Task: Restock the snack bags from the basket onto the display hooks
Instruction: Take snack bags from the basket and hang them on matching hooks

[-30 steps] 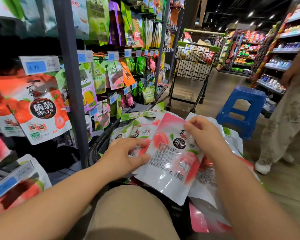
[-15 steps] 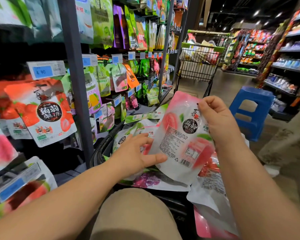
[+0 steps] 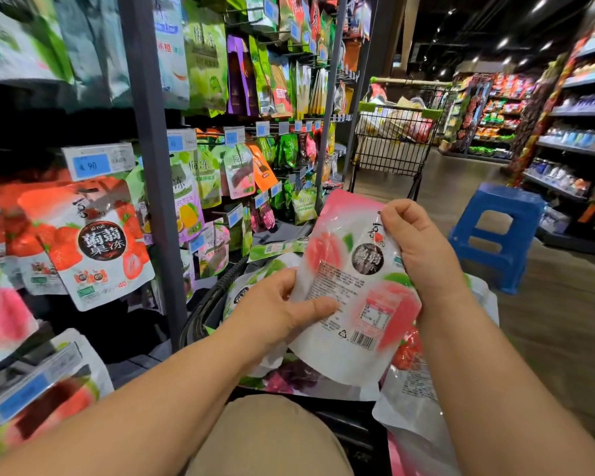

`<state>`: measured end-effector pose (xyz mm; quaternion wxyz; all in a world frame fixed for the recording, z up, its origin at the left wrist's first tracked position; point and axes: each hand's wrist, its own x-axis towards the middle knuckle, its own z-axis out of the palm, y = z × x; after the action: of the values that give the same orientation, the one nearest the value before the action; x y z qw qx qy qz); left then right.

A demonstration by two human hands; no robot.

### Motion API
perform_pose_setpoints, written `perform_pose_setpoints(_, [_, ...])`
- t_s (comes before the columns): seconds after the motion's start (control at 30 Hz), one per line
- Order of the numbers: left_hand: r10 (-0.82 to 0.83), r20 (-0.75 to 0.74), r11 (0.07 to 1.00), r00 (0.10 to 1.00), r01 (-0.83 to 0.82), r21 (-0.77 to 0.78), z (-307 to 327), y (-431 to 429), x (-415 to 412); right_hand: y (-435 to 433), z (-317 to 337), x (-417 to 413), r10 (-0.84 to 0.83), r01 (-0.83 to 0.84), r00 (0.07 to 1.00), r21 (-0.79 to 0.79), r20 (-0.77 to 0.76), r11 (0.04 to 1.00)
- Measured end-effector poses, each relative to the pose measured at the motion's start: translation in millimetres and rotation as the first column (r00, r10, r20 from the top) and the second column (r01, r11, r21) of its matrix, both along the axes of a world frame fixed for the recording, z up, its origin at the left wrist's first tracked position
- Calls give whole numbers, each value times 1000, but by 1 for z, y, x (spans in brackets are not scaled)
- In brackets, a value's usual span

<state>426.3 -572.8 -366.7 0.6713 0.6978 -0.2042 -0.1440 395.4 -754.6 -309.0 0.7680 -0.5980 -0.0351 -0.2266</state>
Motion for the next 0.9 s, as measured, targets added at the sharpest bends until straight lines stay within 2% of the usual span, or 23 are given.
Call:
perform_pose_setpoints(0.13, [-43, -144, 982, 989, 15, -187, 5, -4, -4, -1, 6, -1, 9, -10, 999, 23, 33, 1000])
perform_pose_setpoints(0.27, [-5, -118, 968, 993, -25, -250, 3, -5, -5, -1, 7, -1, 39, -40, 999, 41, 27, 998])
perform_pose_setpoints(0.43, [128, -175, 935, 976, -178, -305, -1, 2, -6, -1, 4, 1, 222, -212, 975, 187, -30, 959])
perform_pose_setpoints(0.53, [231, -193, 908, 954, -283, -309, -2, 7, -1, 2, -4, 2, 245, -229, 959, 119, -145, 966])
perform_pose_setpoints(0.67, [304, -210, 880, 929, -358, -312, 0, 10, 1, 11, -17, 4, 215, -265, 927, -131, -307, 955])
perform_pose_setpoints(0.73, [319, -211, 878, 924, -372, -302, 0, 11, 0, 18, -20, 6, 152, -223, 936, -201, -317, 954])
perform_pose_setpoints(0.8, [334, -214, 873, 918, -386, -298, 0, 11, -1, 25, -21, 6, 116, -189, 942, -212, -315, 959])
perform_pose_setpoints(0.9, [359, -235, 855, 903, -419, -306, 2, 12, -1, 36, -20, 5, 240, -284, 920, -102, -310, 954])
